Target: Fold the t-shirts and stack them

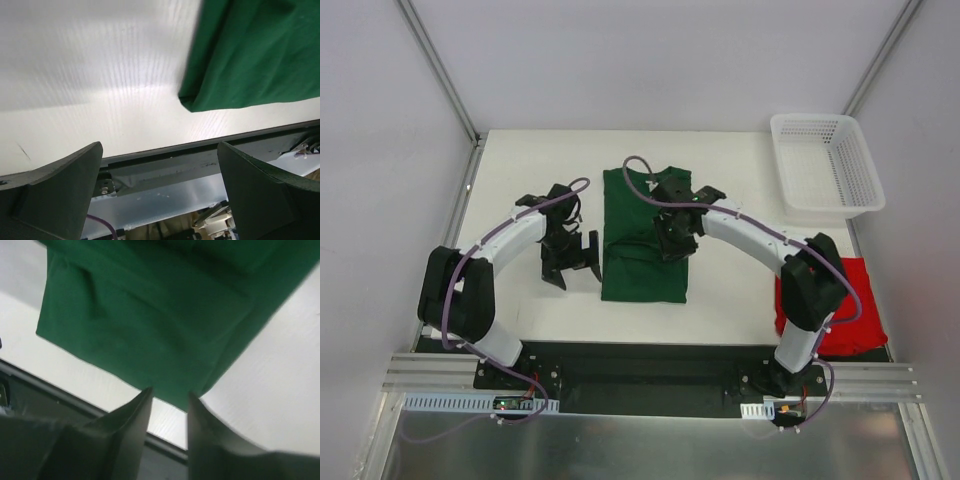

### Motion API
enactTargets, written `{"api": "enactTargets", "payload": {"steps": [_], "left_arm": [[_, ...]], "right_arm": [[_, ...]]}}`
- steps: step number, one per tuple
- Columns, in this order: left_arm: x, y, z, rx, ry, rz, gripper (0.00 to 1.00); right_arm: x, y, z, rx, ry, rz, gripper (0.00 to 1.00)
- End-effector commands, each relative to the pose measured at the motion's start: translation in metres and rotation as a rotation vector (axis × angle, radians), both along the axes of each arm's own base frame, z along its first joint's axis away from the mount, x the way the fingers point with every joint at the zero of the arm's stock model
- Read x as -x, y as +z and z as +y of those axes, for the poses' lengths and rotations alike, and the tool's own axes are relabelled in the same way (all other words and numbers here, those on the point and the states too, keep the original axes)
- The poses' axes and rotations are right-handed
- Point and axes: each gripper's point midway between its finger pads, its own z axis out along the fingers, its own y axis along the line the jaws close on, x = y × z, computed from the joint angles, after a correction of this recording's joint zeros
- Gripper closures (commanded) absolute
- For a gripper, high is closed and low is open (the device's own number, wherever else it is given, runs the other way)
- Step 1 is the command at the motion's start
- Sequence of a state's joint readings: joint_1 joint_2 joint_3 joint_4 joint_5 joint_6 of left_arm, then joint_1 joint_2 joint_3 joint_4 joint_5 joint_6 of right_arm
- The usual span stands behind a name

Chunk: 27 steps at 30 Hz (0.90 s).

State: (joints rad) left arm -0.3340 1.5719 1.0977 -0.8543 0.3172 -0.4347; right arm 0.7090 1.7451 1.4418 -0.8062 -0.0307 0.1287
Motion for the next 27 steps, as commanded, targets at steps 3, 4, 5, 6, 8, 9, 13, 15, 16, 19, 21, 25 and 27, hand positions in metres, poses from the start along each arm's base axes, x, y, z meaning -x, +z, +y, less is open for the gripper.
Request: {"api": "enactTargets", "payload": {"steps": [3,4,5,6,8,9,13,15,16,19,21,25,27], "left_arm": [[0.007,0.012,0.004,0.007,0.068,-0.065,0.01],[0.009,0.016,0.003,0.023,0.067,-0.073,0.01],[0.011,0.017,0.002,0.03,0.066,-0.075,0.01],[0.012,0.019,0.002,0.039,0.064,-0.081,0.01],[0.016,0.023,0.001,0.053,0.065,-0.093,0.01],[0.018,0.023,0.002,0.053,0.065,-0.091,0.01],[0.027,0.022,0.002,0.067,0.073,-0.081,0.01],[0.03,0.023,0.002,0.075,0.071,-0.08,0.01],[0.031,0.023,0.002,0.076,0.072,-0.082,0.01],[0.035,0.023,0.003,0.078,0.071,-0.084,0.01],[0.036,0.024,0.003,0.082,0.07,-0.082,0.01],[0.041,0.022,0.005,0.078,0.064,-0.07,0.01],[0.042,0.022,0.005,0.076,0.062,-0.065,0.01]], "right_arm": [[-0.008,-0.034,0.006,0.151,0.058,-0.067,0.61],[-0.012,-0.034,0.006,0.154,0.055,-0.078,0.61],[-0.014,-0.039,0.006,0.175,0.059,-0.075,0.61],[-0.017,-0.04,0.004,0.192,0.065,-0.088,0.62],[-0.023,-0.042,0.01,0.201,0.084,-0.089,0.62],[-0.025,-0.042,0.011,0.209,0.094,-0.095,0.63],[-0.037,-0.042,0.014,0.267,0.107,-0.137,0.63],[-0.046,-0.041,0.017,0.276,0.099,-0.157,0.63],[-0.048,-0.042,0.018,0.284,0.1,-0.161,0.63],[-0.06,-0.043,0.023,0.311,0.106,-0.191,0.63],[-0.066,-0.041,0.027,0.333,0.105,-0.228,0.62],[-0.082,-0.038,0.037,0.382,0.14,-0.288,0.61],[-0.087,-0.04,0.036,0.418,0.131,-0.304,0.6]]}}
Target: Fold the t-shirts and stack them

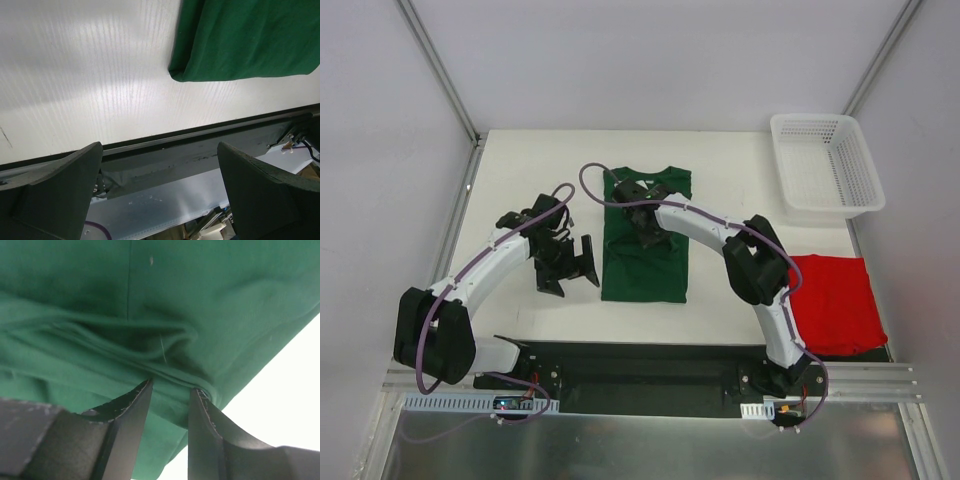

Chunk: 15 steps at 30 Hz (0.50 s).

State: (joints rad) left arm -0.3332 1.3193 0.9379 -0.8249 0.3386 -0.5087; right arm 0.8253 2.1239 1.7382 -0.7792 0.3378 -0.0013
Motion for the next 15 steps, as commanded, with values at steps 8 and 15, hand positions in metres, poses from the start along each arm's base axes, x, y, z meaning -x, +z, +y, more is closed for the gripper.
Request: {"api": "enactTargets", "payload": {"steps": [8,15], "left_arm": [[0.012,0.005,-0.002,0.028,-0.017,0.035,0.01],[0.018,0.006,-0.002,0.031,-0.023,0.047,0.01]], "right_arm": [[-0.04,0.033,-0.001,0.155,0.001,-0.207,0.55],[-0.057,0.03,0.007,0.178,0.009,-0.254,0.5]]}}
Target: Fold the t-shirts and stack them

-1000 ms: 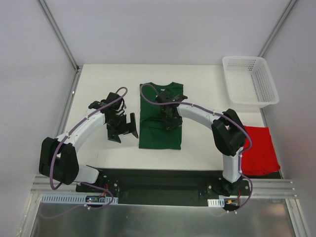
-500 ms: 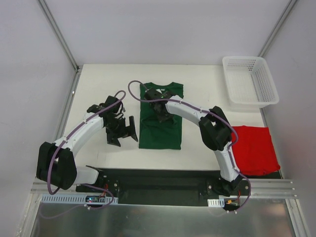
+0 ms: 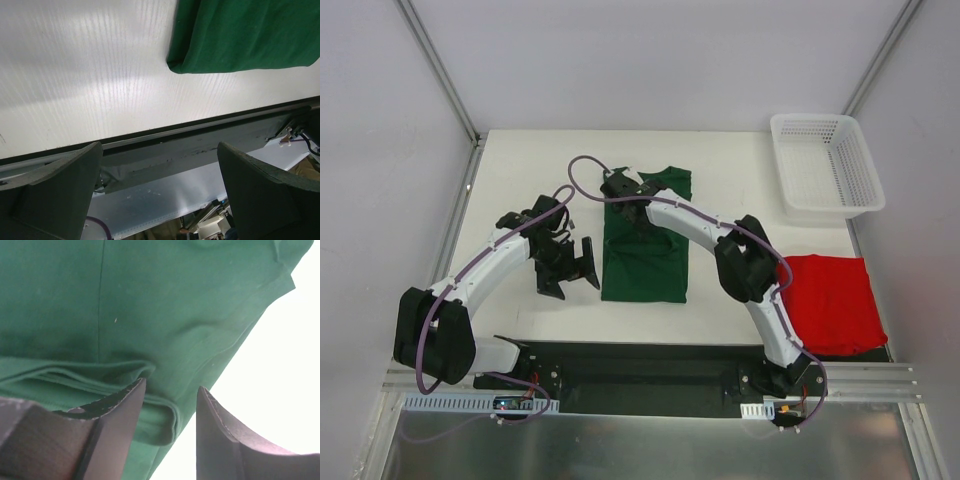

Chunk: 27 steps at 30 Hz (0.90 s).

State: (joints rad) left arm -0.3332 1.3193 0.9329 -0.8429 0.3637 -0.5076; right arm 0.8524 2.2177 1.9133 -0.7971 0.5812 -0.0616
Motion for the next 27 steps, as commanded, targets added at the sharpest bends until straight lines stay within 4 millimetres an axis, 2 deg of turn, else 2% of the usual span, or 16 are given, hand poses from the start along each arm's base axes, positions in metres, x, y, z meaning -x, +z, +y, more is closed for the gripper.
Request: {"api": "enactTargets", "payload": {"steps": [1,3,7,8,12,14,15,22,27], "left_arm": [[0.014,0.005,0.001,0.016,-0.017,0.026,0.01],[0.017,0.005,0.002,0.013,-0.019,0.027,0.01],[0.025,-0.001,0.008,-0.011,-0.015,0.042,0.01],[0.026,-0.004,0.013,-0.042,-0.01,0.04,0.01],[0.035,-0.022,0.037,-0.168,0.039,0.096,0.01],[0.03,-0.022,0.039,-0.188,0.067,0.098,0.01],[0.027,-0.022,0.041,-0.2,0.082,0.094,0.01],[0.012,-0.024,0.057,-0.215,0.213,0.124,0.01],[-0.001,-0.016,0.069,-0.189,0.302,0.104,0.01]], "right_arm": [[-0.015,-0.003,0.005,0.045,0.011,-0.033,0.5],[-0.012,-0.005,0.006,0.053,0.006,-0.018,0.49],[-0.006,0.023,0.01,0.014,0.014,-0.05,0.43],[0.001,0.038,0.01,-0.01,0.023,-0.062,0.38],[0.029,0.054,0.011,-0.088,0.045,-0.019,0.14],[0.043,0.047,0.011,-0.083,0.064,0.008,0.1],[0.05,0.05,0.012,-0.093,0.077,0.012,0.1],[0.094,0.03,0.023,-0.09,0.168,0.091,0.1],[0.101,0.006,0.026,-0.069,0.179,0.116,0.11]]}}
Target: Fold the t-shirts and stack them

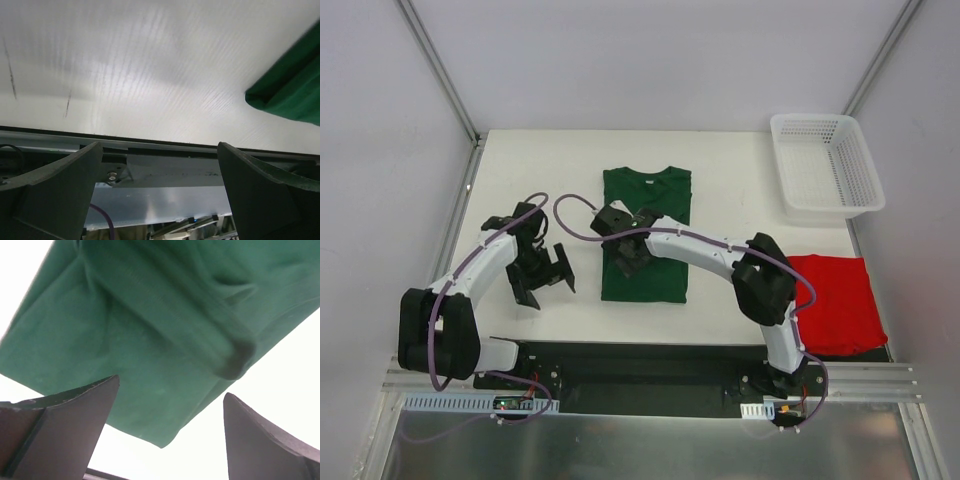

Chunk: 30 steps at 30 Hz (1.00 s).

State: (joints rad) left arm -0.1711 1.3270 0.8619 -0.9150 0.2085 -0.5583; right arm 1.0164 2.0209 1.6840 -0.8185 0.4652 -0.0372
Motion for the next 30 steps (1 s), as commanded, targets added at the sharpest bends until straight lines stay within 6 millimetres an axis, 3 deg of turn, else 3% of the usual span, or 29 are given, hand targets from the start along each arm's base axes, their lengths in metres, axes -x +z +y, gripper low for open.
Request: {"api": "enactTargets", "payload": {"steps": [1,9,14,25,30], "left_arm": [[-0.012,0.015,0.009,0.006,0.079,-0.032,0.01],[-0.023,0.042,0.003,0.085,0.075,-0.121,0.01],[-0.013,0.039,0.002,0.095,0.073,-0.102,0.01],[-0.009,0.033,0.002,0.093,0.068,-0.077,0.01],[-0.012,0.034,0.002,0.095,0.063,-0.084,0.01]], "right_arm": [[0.003,-0.007,0.001,-0.018,-0.003,0.002,0.11],[-0.024,-0.023,0.008,0.064,0.021,-0.079,0.11],[-0.039,-0.024,0.011,0.11,0.015,-0.115,0.11],[-0.063,-0.011,-0.009,0.092,-0.06,-0.099,0.11],[-0.065,-0.024,-0.015,0.118,-0.07,-0.081,0.11]]}}
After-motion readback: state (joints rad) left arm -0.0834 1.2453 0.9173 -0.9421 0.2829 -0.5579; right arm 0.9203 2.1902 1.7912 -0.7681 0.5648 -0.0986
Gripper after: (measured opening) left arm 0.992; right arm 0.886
